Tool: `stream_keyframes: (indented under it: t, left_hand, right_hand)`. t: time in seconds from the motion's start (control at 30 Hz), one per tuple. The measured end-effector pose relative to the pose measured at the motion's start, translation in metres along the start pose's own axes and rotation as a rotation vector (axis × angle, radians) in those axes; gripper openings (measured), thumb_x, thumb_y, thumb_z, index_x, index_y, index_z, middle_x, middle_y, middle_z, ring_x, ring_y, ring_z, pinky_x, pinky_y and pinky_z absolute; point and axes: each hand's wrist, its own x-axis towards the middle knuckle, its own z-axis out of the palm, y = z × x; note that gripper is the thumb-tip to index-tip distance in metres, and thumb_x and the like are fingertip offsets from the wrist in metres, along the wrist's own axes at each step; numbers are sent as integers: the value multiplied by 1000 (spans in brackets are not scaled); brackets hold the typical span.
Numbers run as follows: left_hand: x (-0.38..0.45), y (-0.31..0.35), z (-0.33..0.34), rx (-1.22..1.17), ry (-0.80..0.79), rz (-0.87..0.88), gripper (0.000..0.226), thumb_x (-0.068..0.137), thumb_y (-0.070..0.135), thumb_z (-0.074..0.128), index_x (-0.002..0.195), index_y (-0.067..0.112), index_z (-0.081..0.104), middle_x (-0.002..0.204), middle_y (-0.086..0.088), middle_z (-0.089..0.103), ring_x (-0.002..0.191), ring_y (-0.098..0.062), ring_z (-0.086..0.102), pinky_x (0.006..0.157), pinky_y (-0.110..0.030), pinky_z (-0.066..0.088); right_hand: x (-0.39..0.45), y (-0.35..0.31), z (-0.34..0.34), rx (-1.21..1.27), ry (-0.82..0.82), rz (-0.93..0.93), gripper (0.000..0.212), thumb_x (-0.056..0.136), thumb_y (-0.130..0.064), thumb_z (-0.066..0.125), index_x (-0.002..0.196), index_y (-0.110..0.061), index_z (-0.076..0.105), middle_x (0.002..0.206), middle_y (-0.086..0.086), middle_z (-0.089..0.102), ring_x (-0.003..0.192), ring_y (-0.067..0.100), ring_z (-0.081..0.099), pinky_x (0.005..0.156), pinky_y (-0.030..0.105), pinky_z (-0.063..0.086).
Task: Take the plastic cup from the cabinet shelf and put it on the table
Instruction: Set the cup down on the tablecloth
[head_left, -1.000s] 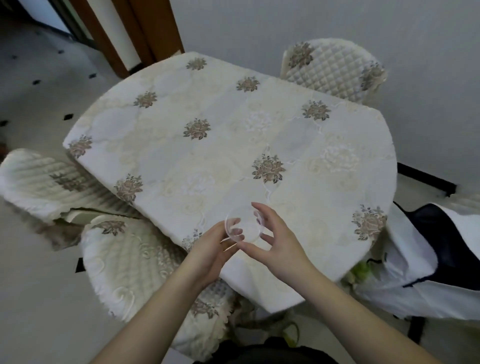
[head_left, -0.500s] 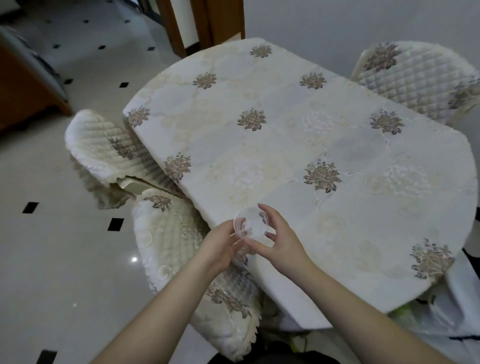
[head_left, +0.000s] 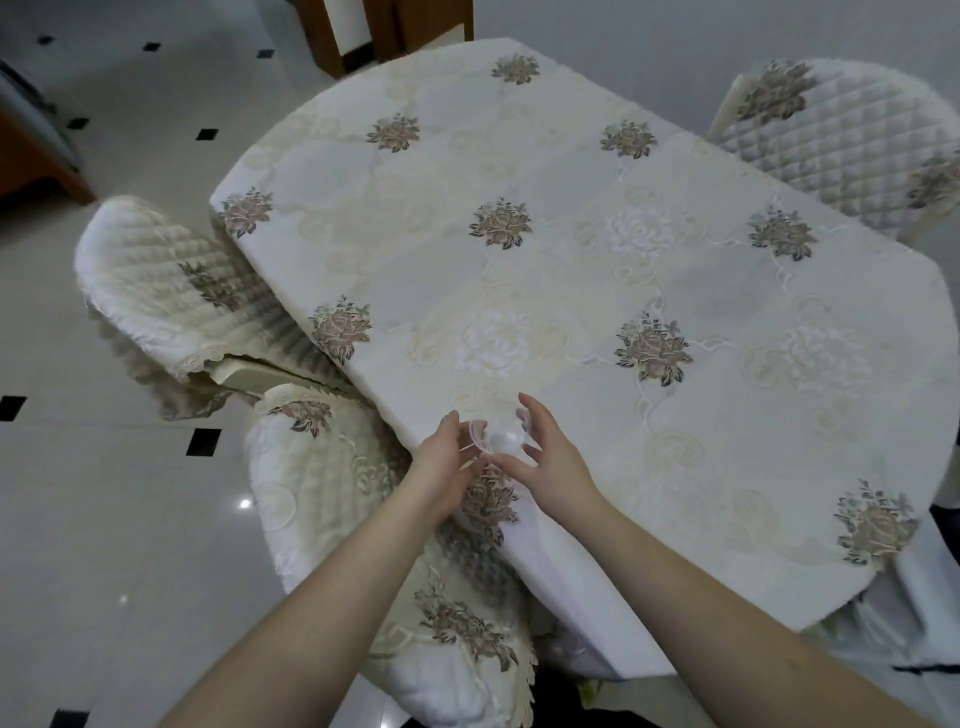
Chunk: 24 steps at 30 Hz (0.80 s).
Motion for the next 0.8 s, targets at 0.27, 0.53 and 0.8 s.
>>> stream_keyframes:
  t: [0.27, 0.53, 0.8]
  left_hand:
    - [14, 0, 11, 31, 3, 0, 44, 101, 34, 33, 112, 2, 62, 111, -13, 65, 93, -23, 61, 92, -38, 50]
    - [13, 0, 17, 89, -1, -26, 43, 101, 34, 34, 119, 2, 57, 114, -9, 61, 89, -17, 61, 72, -27, 51]
    - [15, -2, 23, 180, 15, -20, 42, 100, 39, 35, 114, 9, 61, 106, -4, 63, 88, -15, 62, 84, -31, 50]
  right_hand:
    - [17, 10, -4, -7, -7, 19, 79, 83, -16, 77, 148, -24, 32, 153, 3, 40, 126, 2, 42, 97, 12, 36]
    - [14, 14, -9, -44, -22, 19, 78, 86, -20, 75, 150, -22, 30, 154, -1, 38, 130, 2, 36, 105, 27, 36]
    - [17, 17, -11, 67, 11, 97, 66, 95, -34, 60, 152, -23, 28, 157, -3, 34, 141, 13, 35, 106, 25, 32]
